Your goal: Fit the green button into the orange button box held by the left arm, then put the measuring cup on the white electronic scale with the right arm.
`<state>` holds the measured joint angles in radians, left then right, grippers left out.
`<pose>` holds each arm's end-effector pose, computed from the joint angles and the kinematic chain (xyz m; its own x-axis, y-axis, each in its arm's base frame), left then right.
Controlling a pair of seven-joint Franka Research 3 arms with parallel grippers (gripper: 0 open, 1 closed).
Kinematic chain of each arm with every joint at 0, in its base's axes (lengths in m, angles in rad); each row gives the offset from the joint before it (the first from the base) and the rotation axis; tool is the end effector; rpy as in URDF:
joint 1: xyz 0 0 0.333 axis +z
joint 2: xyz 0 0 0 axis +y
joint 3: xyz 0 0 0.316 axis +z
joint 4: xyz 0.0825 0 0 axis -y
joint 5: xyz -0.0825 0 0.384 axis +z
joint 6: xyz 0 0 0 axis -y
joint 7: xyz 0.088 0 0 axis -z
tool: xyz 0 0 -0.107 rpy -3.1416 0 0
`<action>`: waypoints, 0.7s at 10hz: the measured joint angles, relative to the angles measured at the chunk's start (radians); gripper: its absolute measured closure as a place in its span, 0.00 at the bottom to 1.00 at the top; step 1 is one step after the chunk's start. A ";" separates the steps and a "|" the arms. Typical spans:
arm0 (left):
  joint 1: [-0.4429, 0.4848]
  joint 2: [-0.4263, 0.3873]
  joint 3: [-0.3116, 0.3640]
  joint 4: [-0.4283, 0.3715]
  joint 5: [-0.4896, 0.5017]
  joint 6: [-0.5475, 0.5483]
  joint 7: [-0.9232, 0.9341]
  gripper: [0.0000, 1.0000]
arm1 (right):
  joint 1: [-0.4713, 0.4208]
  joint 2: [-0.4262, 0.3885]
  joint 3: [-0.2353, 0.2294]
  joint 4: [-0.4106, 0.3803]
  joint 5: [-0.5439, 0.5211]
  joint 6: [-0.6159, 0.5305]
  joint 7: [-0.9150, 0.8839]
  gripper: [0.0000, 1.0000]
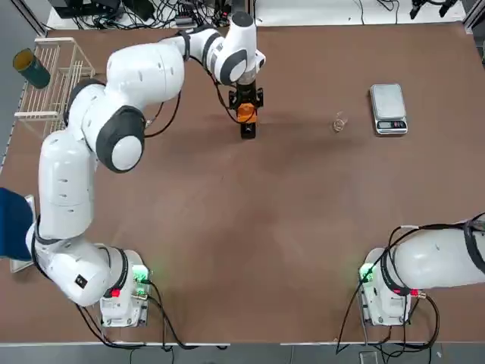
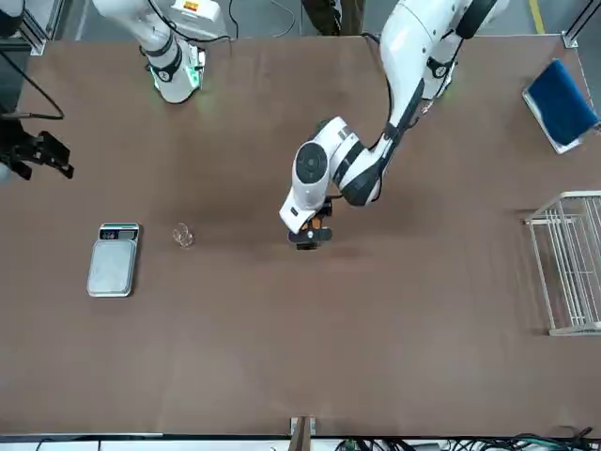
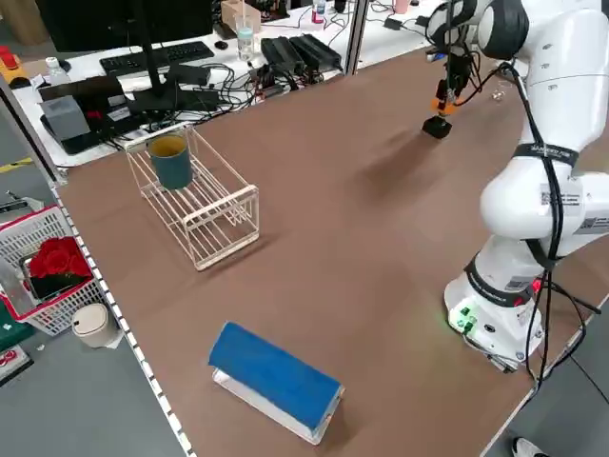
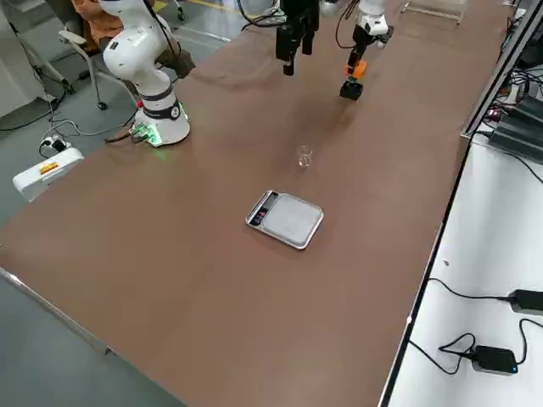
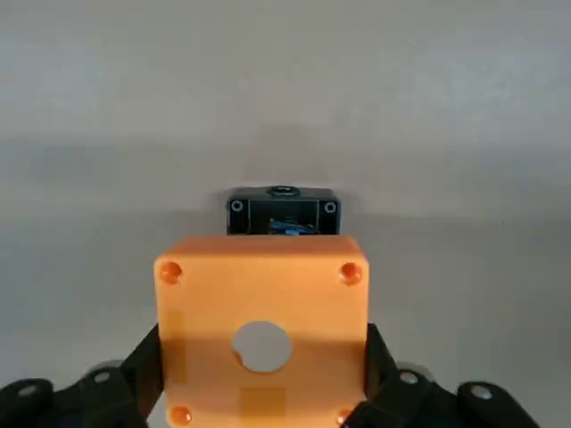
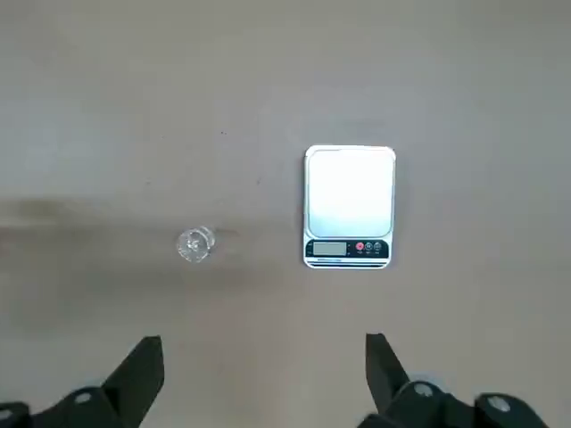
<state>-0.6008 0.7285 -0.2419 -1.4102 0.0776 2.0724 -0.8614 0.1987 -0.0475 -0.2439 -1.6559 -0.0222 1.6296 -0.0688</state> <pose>0.5079 -0.5128 0.2751 0.9943 0.0339 -0.1014 0.0367 -0.9990 0.0261 0.5441 -0.0300 0.6147 0.9995 0.0249 0.0190 0.0247 -0.9996 0.0121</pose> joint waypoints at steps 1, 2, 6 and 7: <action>-0.001 0.004 0.005 0.002 0.008 0.000 -0.001 0.13 | -0.005 0.002 0.008 0.000 0.000 0.001 0.000 0.00; -0.004 0.010 0.010 0.007 0.012 0.000 -0.003 0.13 | -0.023 0.004 0.038 -0.002 0.002 0.005 0.020 0.00; -0.012 0.021 0.013 0.018 0.013 0.006 -0.028 0.13 | -0.057 0.029 0.184 -0.152 0.012 0.213 0.207 0.00; -0.013 0.026 0.013 0.021 0.013 0.009 -0.030 0.13 | -0.057 0.040 0.199 -0.235 0.019 0.314 0.242 0.00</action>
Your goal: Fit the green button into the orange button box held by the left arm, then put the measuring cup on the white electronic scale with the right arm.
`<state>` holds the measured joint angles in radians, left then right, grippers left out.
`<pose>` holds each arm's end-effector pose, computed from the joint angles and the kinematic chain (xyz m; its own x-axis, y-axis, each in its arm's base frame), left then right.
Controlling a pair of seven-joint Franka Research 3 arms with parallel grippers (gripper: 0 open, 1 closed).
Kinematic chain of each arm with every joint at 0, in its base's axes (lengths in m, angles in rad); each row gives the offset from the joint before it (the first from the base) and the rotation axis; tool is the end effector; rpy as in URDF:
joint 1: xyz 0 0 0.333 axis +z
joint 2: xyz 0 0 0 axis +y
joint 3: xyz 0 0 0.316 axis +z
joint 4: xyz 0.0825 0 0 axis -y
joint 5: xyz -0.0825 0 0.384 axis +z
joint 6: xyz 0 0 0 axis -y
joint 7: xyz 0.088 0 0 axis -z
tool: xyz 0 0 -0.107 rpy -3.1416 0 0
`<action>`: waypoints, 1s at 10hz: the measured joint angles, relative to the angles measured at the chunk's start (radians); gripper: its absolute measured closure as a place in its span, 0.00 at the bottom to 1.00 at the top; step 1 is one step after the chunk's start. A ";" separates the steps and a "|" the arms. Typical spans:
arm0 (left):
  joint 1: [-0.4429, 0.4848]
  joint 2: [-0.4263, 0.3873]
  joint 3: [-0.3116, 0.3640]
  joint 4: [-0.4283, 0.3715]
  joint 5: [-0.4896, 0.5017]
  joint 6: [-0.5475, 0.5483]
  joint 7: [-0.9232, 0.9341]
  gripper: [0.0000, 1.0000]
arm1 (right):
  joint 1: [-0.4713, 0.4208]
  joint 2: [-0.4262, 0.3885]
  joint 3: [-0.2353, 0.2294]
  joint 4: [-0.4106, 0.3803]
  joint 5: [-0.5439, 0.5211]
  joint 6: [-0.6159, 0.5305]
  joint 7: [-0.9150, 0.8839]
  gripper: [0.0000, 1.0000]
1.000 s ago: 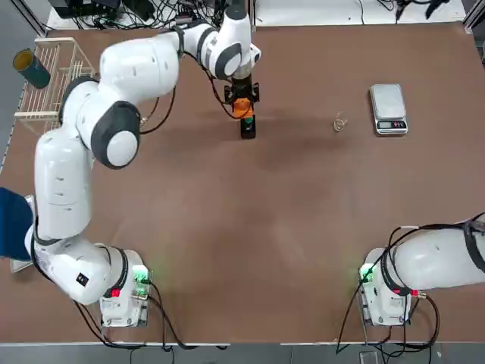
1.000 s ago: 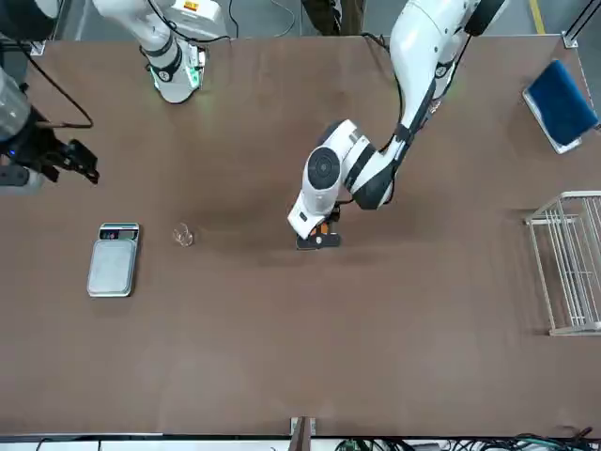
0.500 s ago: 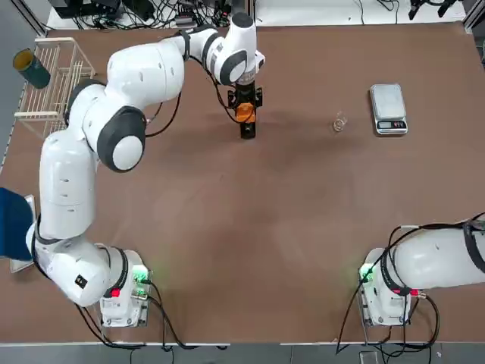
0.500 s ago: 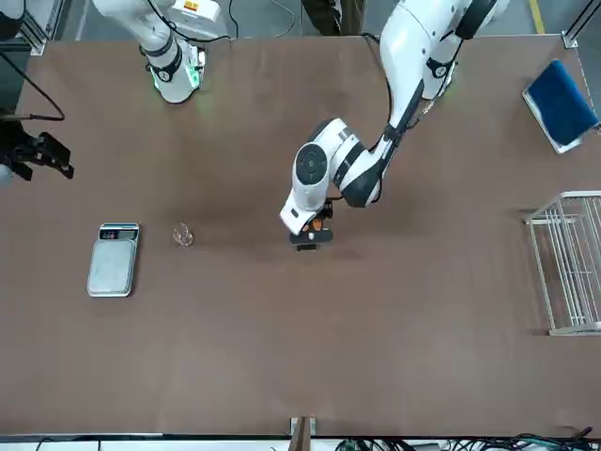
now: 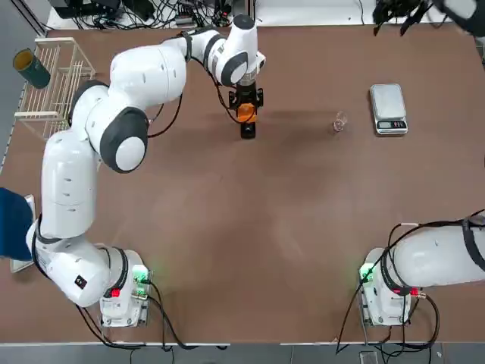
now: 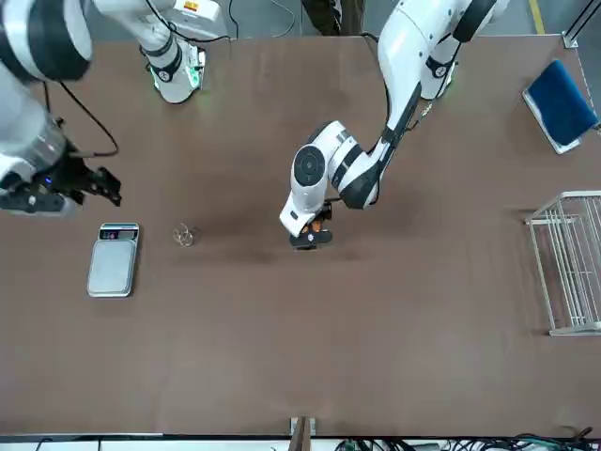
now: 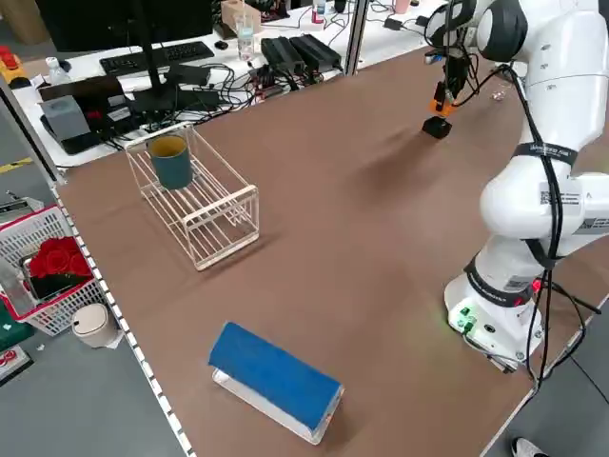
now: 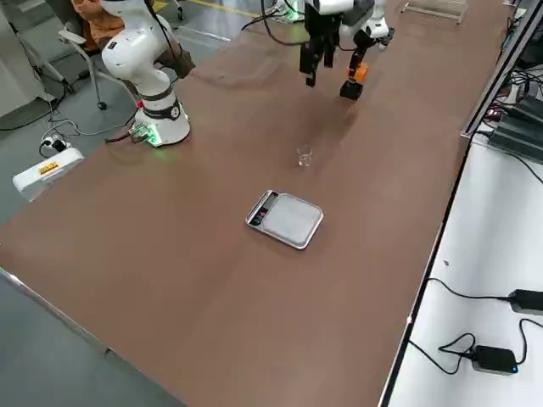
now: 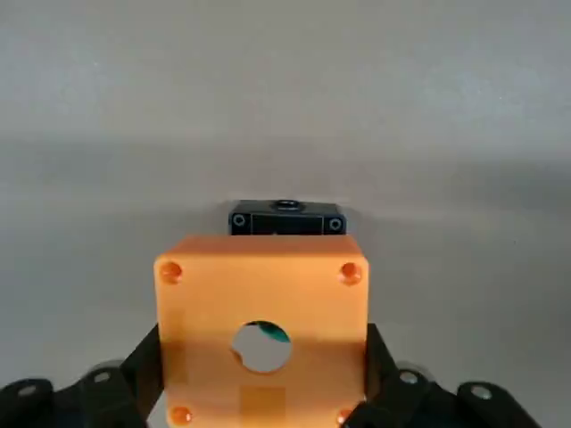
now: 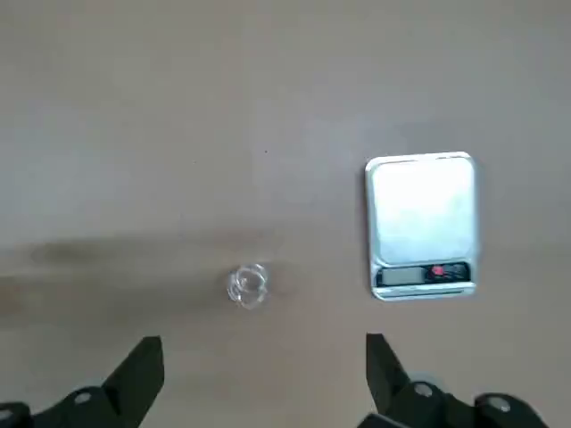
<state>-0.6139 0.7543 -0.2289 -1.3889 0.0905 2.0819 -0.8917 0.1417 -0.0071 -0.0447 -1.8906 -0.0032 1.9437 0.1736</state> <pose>0.5111 -0.5161 0.2658 0.9944 0.0588 -0.0881 0.0605 -0.9980 0.0167 0.5627 0.0545 0.5084 0.9954 -0.0756 0.0597 -0.0752 -0.9971 -0.0077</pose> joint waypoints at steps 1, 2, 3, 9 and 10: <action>-0.002 0.006 0.000 0.002 0.000 0.004 0.000 0.13 | 0.000 0.016 0.011 -0.081 0.002 0.096 0.029 0.00; -0.008 0.014 0.003 0.002 0.001 0.009 -0.002 0.13 | 0.000 0.038 0.019 -0.153 0.002 0.188 0.043 0.00; -0.015 0.019 0.012 0.002 0.001 0.016 -0.004 0.13 | 0.000 0.061 0.029 -0.216 0.004 0.283 0.058 0.00; -0.018 0.027 0.016 0.007 0.001 0.023 -0.004 0.13 | 0.012 0.241 0.090 -0.331 0.004 0.569 0.145 0.03; -0.018 0.029 0.016 0.007 0.001 0.026 -0.004 0.13 | 0.019 0.263 0.093 -0.332 0.004 0.588 0.156 0.05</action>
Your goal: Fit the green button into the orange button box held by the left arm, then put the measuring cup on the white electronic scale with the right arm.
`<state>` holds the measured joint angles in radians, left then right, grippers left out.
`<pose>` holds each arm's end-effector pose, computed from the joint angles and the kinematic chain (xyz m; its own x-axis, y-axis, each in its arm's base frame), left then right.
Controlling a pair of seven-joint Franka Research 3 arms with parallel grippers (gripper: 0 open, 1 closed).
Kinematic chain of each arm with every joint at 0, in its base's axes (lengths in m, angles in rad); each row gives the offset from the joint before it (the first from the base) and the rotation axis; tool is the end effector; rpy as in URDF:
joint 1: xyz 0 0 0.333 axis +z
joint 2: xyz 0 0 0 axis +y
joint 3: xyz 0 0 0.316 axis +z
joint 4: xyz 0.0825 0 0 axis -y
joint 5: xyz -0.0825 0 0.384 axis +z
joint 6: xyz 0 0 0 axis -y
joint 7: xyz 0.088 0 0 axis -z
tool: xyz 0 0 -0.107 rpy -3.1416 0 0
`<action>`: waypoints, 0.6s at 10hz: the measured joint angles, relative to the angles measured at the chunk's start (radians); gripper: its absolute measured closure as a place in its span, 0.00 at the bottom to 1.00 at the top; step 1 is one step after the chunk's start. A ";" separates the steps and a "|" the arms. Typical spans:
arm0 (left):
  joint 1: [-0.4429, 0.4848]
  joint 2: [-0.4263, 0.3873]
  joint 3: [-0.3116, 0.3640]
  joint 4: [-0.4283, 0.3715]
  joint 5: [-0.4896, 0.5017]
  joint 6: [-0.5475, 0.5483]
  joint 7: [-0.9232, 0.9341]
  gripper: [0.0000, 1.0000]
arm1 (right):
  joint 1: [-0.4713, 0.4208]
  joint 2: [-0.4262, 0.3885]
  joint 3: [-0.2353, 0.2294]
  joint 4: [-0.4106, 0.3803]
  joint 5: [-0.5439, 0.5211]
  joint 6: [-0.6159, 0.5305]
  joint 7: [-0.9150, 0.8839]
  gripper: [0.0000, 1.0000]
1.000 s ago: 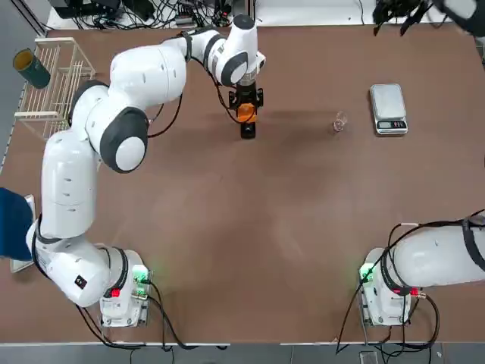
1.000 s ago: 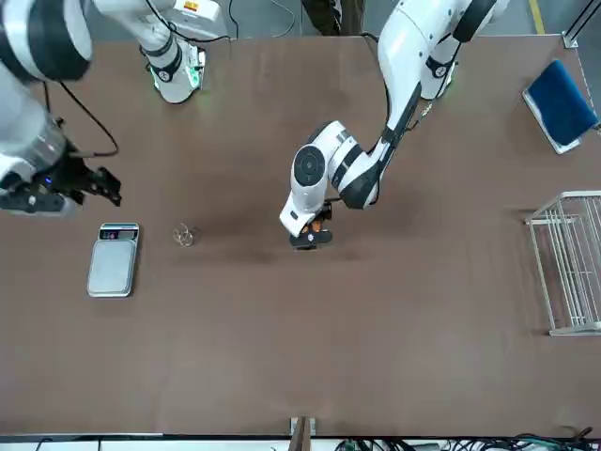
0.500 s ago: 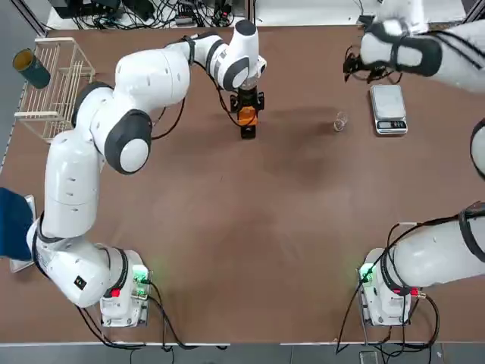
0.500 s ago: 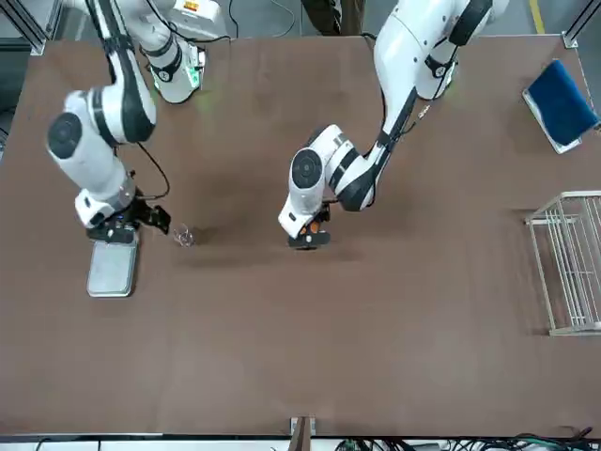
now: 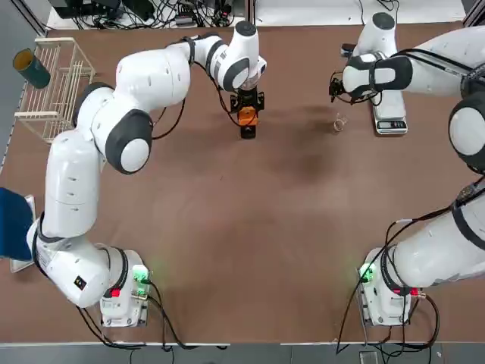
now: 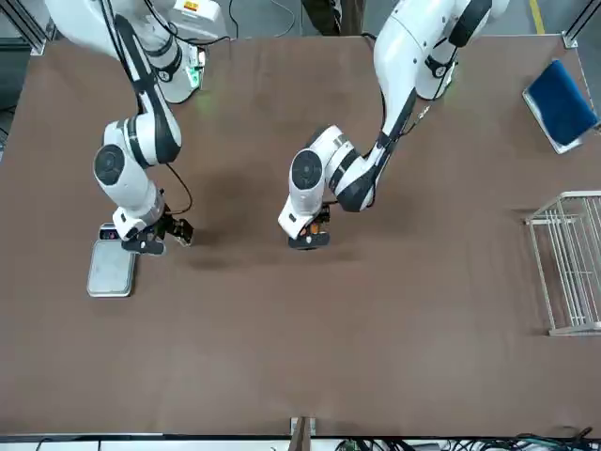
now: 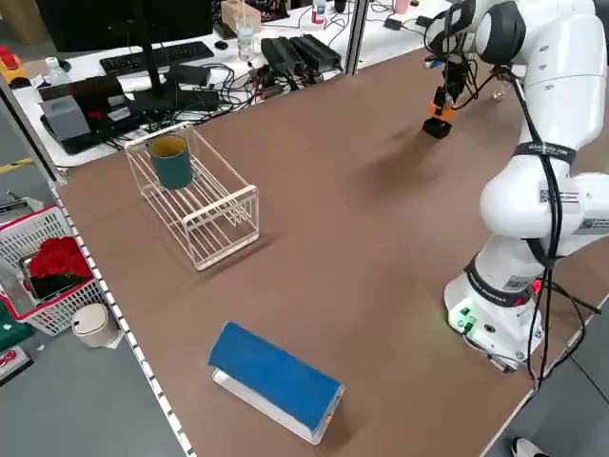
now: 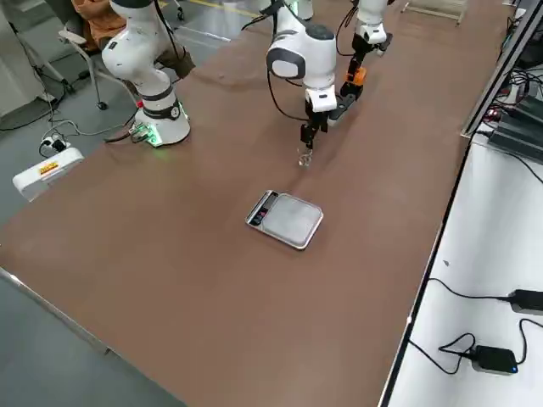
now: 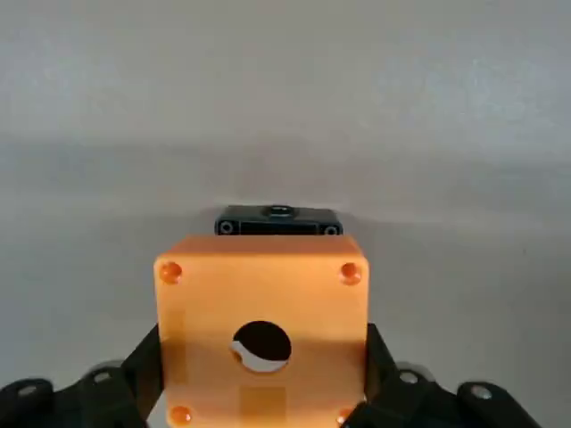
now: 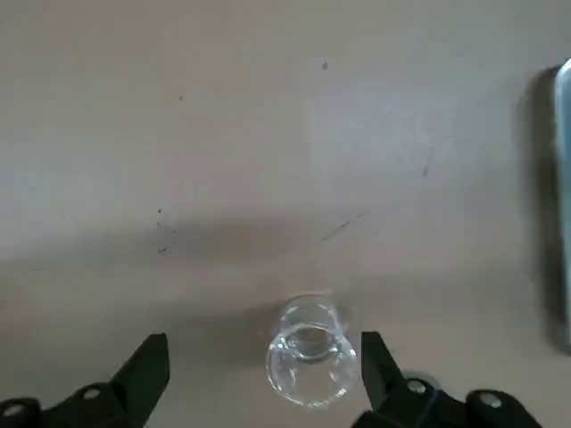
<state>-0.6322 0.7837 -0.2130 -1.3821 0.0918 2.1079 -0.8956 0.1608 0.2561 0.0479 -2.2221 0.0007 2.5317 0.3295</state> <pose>0.5098 -0.5205 0.2486 0.9949 0.0584 -0.0824 0.0598 -0.9981 0.0138 0.5429 0.1149 0.2641 0.9912 -0.1235 0.0468 -0.1222 -0.9921 -0.0293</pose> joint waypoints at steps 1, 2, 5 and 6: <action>0.000 0.003 0.001 0.000 0.000 0.003 -0.001 0.13 | 0.006 0.016 0.001 0.000 0.000 0.013 0.007 0.08; -0.001 0.006 0.003 0.000 0.000 0.008 -0.002 0.13 | 0.008 0.026 0.001 -0.001 0.000 0.020 0.010 0.09; -0.010 0.013 0.007 0.000 0.000 0.010 -0.009 0.13 | 0.009 0.040 0.005 -0.011 0.000 0.022 0.012 0.27; -0.010 0.016 0.007 0.000 0.001 0.012 -0.009 0.13 | 0.009 0.040 0.007 -0.022 0.000 0.024 0.016 0.27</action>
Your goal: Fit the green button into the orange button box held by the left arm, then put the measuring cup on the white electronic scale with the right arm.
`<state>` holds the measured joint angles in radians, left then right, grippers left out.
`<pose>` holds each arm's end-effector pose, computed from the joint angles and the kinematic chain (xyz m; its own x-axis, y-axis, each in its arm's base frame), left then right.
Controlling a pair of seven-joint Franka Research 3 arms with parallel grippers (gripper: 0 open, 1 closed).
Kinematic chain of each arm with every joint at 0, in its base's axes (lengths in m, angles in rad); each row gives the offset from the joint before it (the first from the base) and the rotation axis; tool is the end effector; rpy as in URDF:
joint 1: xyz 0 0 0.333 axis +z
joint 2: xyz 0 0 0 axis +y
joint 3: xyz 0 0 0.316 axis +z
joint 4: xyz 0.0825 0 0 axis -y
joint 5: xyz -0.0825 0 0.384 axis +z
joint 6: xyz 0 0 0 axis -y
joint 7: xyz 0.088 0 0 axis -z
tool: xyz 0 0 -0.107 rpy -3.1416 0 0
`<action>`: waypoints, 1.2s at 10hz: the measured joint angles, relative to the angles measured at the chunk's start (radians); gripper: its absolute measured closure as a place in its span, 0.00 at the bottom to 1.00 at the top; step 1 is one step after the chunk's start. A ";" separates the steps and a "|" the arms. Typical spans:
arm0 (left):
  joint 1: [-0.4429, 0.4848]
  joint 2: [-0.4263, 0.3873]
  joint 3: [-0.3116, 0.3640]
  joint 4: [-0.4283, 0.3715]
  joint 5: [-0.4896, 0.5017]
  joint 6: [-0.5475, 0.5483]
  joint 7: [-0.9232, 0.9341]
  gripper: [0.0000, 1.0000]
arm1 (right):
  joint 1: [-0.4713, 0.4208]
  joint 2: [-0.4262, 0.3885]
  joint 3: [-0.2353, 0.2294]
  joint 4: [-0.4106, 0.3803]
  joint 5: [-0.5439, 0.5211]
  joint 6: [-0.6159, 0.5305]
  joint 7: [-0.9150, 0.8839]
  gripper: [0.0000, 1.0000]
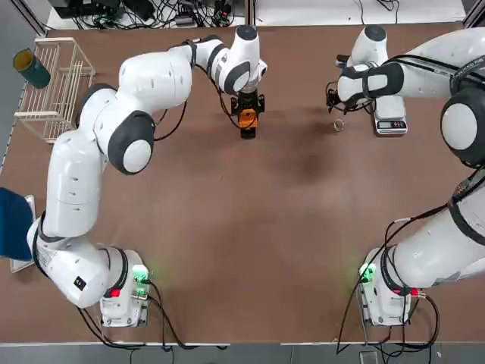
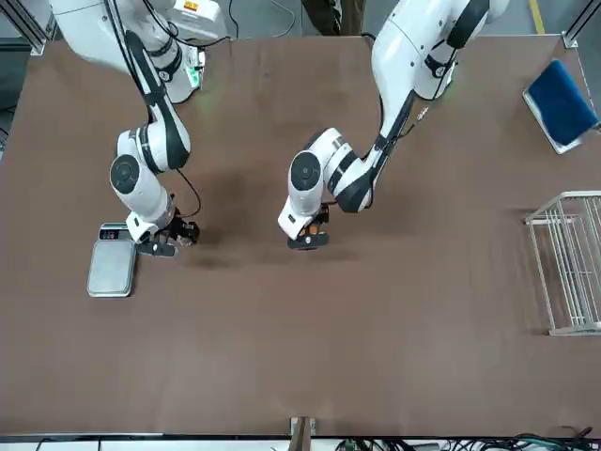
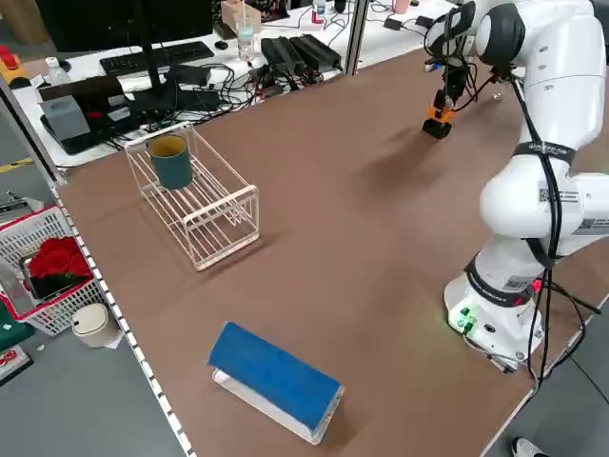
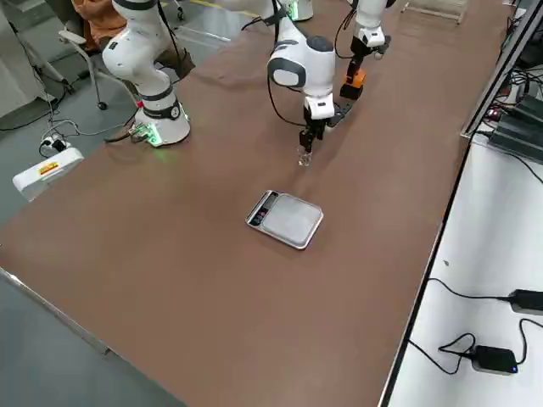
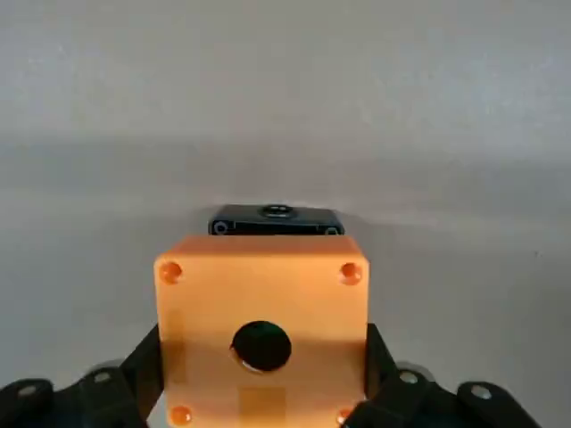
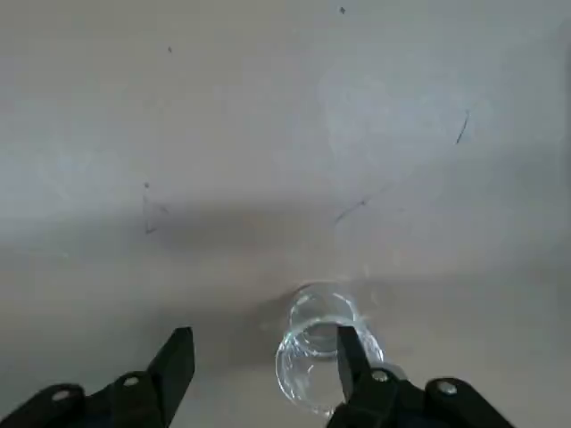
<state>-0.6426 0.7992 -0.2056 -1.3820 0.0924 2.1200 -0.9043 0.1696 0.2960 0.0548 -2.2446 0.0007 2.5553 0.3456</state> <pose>0.5073 -0.5229 0.2378 0.9946 0.0629 -0.0830 0.0638 -0.9979 0.0083 0.5321 0.1217 0.2357 0.9922 -0.1240 0.0087 -0.1238 -0.9921 -0.0205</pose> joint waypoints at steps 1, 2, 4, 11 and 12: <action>0.000 0.002 0.000 0.000 0.004 0.004 0.000 0.13 | 0.000 0.000 0.002 -0.009 0.000 0.001 0.006 0.31; 0.000 0.004 0.001 0.000 0.008 0.008 -0.002 0.13 | 0.000 0.000 0.005 -0.017 0.000 0.006 0.011 0.32; 0.000 0.005 0.001 0.000 0.010 0.009 -0.004 0.13 | 0.001 0.000 0.012 -0.024 0.000 0.021 0.018 0.33; 0.000 0.010 0.001 0.000 0.011 0.011 -0.006 0.13 | -0.005 0.011 0.010 -0.029 0.000 0.048 0.020 0.53; 0.000 0.010 0.001 0.000 0.011 0.014 -0.006 0.13 | -0.005 0.013 0.010 -0.029 0.000 0.051 0.020 0.57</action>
<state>-0.6430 0.8093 -0.2042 -1.3816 0.1038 2.1335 -0.9101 0.1646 0.3091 0.0643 -2.2736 0.0008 2.6062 0.3659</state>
